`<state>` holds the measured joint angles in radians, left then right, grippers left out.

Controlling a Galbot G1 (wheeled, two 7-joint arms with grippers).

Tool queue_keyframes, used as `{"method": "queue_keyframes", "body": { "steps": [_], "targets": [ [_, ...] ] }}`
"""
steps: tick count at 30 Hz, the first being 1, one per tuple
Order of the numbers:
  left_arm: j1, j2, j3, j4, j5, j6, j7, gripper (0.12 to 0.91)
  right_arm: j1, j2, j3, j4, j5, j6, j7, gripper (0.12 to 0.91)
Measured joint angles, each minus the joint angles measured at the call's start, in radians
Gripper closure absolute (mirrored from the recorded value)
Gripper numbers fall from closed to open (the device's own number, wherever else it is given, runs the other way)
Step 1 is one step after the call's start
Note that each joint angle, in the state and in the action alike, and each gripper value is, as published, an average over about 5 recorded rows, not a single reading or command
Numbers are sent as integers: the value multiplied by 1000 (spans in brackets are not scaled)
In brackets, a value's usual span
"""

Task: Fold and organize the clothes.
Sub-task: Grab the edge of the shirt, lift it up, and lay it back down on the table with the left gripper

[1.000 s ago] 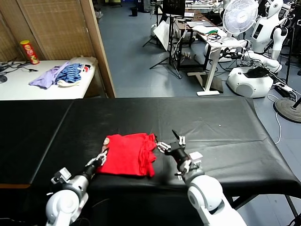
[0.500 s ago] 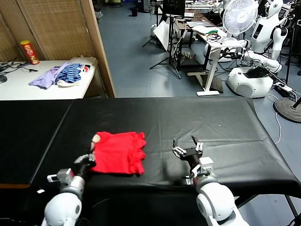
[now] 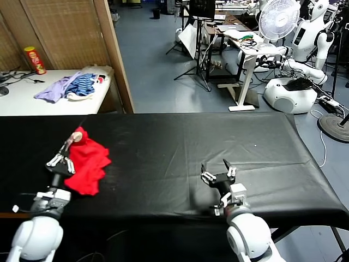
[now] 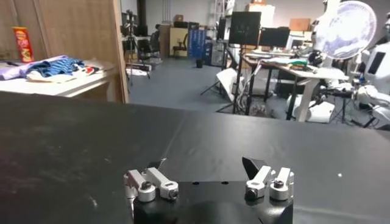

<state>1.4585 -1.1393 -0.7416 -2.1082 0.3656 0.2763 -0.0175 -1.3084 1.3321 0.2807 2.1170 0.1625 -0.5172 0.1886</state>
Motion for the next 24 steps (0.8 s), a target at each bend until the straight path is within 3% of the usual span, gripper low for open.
{"method": "queue_keyframes", "body": {
  "steps": [3,6,9,11,14,17,21,24],
  "targets": [
    [3,-19,53,-27,-136,46,-4,885,-14,1,8,8,-2,3,-5,227],
    [-8,-52,135,-28,-358,81,-19,885,-31,-2,22,12,-1,10,-16,227],
    [-27,-101,227,-7,-559,94,-42,885,-49,-7,34,13,-4,16,-30,227],
    [-42,-144,284,11,-636,92,-55,885,-58,-11,36,9,-8,21,-40,227],
    [-61,-215,357,35,-665,71,-46,884,-64,-20,31,-1,-10,31,-67,227],
    [-66,-269,413,45,-640,37,-2,822,-62,-31,18,-12,-7,37,-117,227],
    [-58,-293,452,38,-585,-27,78,619,-47,-41,-6,-31,23,32,-190,227],
    [-44,-286,454,16,-599,-84,127,451,-24,-38,-28,-50,94,11,-205,227]
  ]
}}
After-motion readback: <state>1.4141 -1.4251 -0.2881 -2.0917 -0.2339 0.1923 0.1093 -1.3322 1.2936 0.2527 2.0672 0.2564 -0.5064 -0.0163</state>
